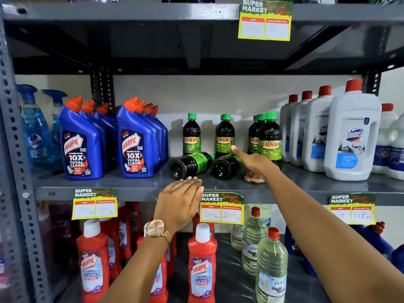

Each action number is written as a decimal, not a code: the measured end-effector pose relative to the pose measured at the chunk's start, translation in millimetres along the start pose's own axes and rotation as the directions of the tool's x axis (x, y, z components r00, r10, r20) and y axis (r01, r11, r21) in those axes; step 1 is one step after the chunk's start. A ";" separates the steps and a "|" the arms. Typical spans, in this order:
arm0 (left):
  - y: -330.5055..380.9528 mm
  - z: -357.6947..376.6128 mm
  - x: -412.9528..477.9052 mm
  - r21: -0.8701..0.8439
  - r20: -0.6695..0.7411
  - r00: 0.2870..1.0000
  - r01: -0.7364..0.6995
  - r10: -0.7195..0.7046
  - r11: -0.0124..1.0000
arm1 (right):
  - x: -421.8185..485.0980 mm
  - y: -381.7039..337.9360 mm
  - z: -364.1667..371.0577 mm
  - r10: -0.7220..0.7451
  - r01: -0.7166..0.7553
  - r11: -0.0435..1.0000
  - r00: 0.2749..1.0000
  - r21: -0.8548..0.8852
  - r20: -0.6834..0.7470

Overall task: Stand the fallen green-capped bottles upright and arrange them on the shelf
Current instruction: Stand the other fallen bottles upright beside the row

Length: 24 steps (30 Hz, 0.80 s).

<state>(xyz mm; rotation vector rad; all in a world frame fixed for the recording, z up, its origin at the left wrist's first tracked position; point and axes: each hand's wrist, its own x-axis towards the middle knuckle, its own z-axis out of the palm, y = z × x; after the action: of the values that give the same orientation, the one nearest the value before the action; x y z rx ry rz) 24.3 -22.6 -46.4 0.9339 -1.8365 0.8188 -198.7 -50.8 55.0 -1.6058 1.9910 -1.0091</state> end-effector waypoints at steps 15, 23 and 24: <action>11.1 10.8 -3.1 -0.072 -0.112 0.985 0.121 -0.129 0.990 | 13.4 1.9 34.0 0.100 -0.009 0.970 0.926 0.243 -0.365; 13.8 9.7 -2.2 -0.083 -0.117 0.980 0.155 -0.164 0.985 | 6.3 -10.3 40.3 -0.153 0.237 0.963 0.875 0.132 -0.459; 13.5 9.4 -2.6 -0.085 -0.113 0.980 0.155 -0.164 0.984 | 6.0 -11.5 42.5 -0.173 0.235 0.968 0.876 0.086 -0.450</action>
<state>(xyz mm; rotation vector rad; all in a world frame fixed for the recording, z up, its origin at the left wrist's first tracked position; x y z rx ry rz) 9.7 -23.0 -54.4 0.9496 -1.6544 0.6867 -163.3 -69.7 35.9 -1.6460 1.9886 -1.6847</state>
